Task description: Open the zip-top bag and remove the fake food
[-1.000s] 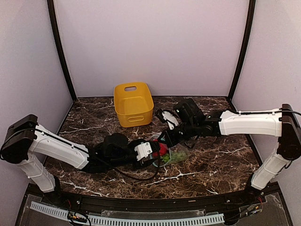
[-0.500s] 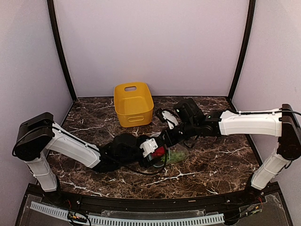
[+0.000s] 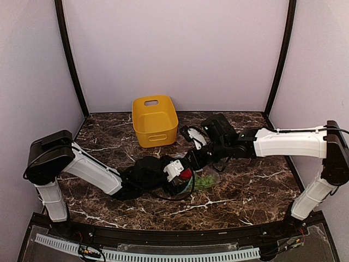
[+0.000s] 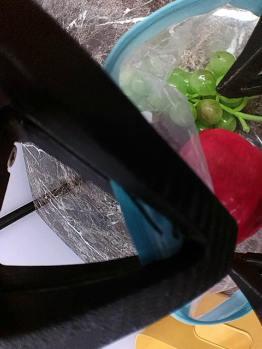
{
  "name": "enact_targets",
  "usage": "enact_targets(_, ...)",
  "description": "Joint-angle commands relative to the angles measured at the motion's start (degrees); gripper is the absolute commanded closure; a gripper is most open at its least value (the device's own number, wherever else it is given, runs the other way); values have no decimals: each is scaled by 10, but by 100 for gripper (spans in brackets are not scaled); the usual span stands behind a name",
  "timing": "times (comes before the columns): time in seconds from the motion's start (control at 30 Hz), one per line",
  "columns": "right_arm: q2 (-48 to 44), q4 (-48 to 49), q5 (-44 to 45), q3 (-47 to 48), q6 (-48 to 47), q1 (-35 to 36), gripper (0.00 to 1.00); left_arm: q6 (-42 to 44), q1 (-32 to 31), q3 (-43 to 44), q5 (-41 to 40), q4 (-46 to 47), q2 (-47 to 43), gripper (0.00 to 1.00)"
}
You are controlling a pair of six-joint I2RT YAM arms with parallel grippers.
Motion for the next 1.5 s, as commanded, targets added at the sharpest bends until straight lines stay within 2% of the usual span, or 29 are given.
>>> enact_targets(0.0,-3,18,-12,4,6,5,100,-21,9,15,13,6,18,1)
enact_targets(0.23,-3,20,-16,2,9,6,100,-26,16,22,50,4,34,2)
enact_targets(0.47,-6,22,-16,-2,9,6,100,-29,19,33,68,-6,44,12)
enact_targets(0.63,-11,21,-14,-6,9,6,100,-33,21,38,66,-10,46,26)
enact_targets(0.77,-10,20,-12,-8,9,6,100,-29,21,25,76,6,33,33)
enact_targets(0.9,-5,19,-12,-6,7,5,100,-2,17,12,101,11,11,37)
enact_targets(0.97,-3,16,-12,-6,6,5,100,19,15,10,110,-4,-2,30)
enact_targets(1.0,-4,14,-11,-7,5,5,100,26,14,8,114,-16,-10,23)
enact_targets(1.13,-10,6,-9,-10,-1,5,100,70,15,-14,121,-26,-38,10)
enact_targets(1.3,-16,6,-24,-16,-12,6,100,130,15,-2,152,-93,-45,6)
enact_targets(1.47,-7,2,-45,-15,-18,5,100,142,20,35,171,-127,-26,4)
